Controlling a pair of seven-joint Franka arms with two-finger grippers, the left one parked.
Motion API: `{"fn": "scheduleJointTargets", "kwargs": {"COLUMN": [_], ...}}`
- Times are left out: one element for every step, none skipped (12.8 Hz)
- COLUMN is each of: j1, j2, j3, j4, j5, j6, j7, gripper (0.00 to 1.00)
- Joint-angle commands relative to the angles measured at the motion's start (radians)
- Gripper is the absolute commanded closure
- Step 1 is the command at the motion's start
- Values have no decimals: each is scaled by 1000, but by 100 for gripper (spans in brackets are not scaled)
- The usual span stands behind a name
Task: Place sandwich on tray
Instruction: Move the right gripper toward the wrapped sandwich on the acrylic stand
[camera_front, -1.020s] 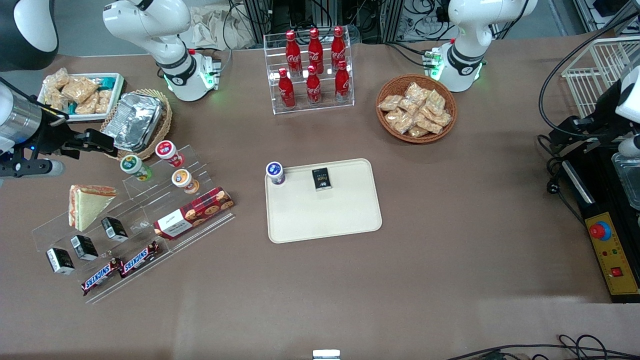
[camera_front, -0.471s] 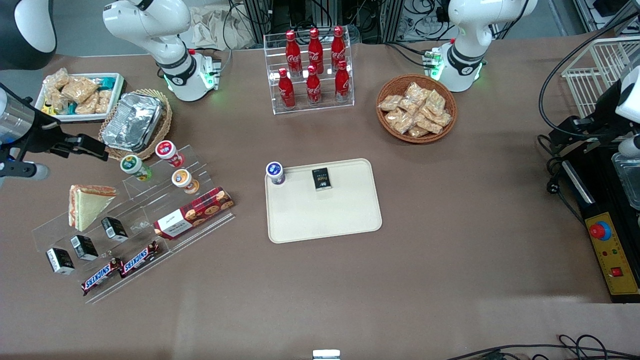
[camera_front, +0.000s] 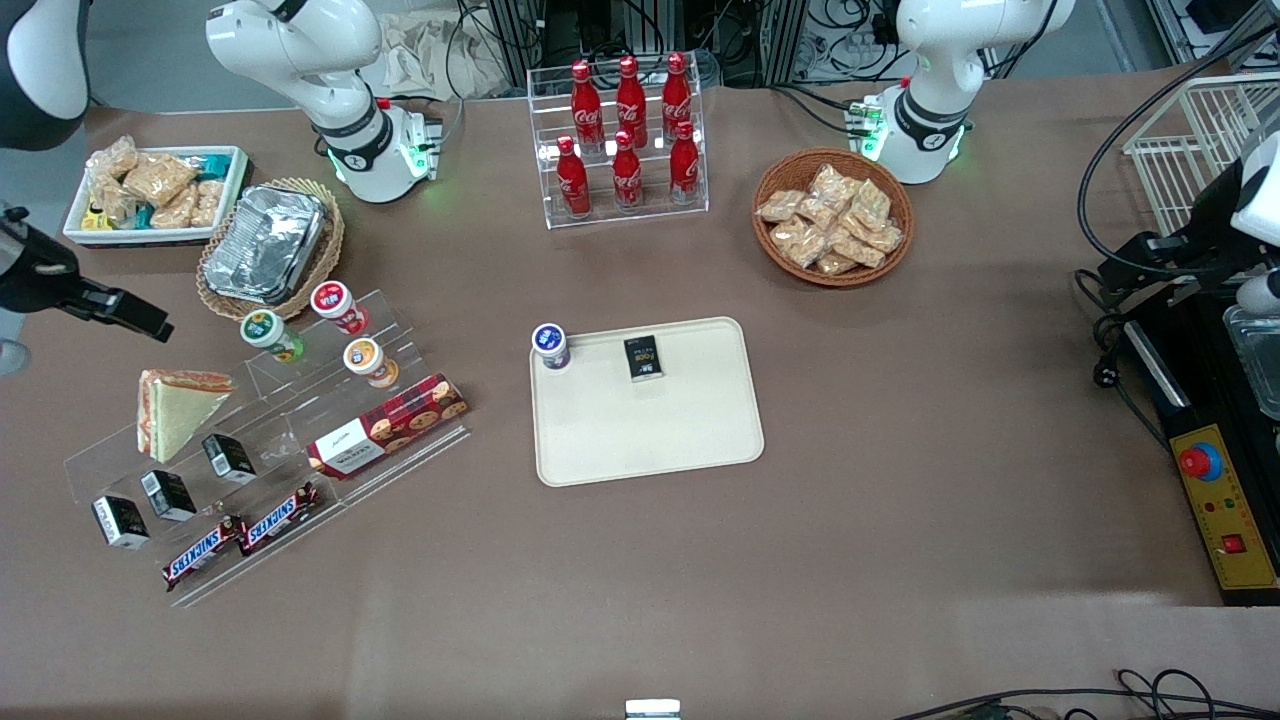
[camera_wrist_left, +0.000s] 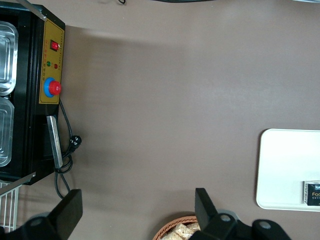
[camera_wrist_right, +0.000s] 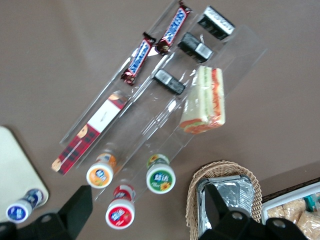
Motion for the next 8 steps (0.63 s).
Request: {"fn": "scheduleJointTargets", "kwargs": {"j1": [-66, -87, -103, -103, -112, -130, -142, -150], "j2": [57, 61, 69, 86, 95, 107, 121, 130], "j3": [4, 4, 4, 4, 4, 5, 5, 5], "j4": [25, 19, 14, 14, 13, 8, -4, -18], "j5": [-16, -13, -8, -10, -10, -8, -7, -7], "j6": [14, 15, 15, 18, 23, 32, 50, 73], "j7": [23, 40, 99, 176, 195, 195, 195, 195], "gripper": [0, 0, 0, 0, 0, 0, 0, 0]}}
